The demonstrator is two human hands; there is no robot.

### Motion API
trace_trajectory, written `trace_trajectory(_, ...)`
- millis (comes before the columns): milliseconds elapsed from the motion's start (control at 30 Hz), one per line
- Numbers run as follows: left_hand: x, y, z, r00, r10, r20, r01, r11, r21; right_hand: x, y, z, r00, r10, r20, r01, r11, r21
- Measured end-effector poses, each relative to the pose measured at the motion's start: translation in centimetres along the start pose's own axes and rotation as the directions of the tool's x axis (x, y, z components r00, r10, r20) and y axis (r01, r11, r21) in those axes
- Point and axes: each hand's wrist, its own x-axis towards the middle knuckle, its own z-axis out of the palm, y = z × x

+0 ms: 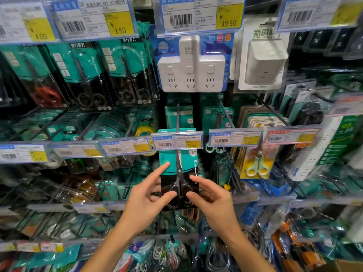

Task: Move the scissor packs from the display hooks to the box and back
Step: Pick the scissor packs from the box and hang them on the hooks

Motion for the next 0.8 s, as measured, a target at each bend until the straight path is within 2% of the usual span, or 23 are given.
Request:
trace_trajectory(267, -1.9, 1.9, 0.0, 1.000, -0.001, -0.003, 0.001, 0.996, -0.084, -1.5, -1.1, -0.7, 1.000, 0.003, 0.023, -0.004, 1.000, 0.017)
trace_trajectory(800, -1.0, 0.6, 0.2, 1.000, -0.029, 0.002, 0.029, 0.999, -0.016, -0.5, -0.3, -0.6, 0.997, 0.047, 0.054, -0.050, 0.997, 0.066)
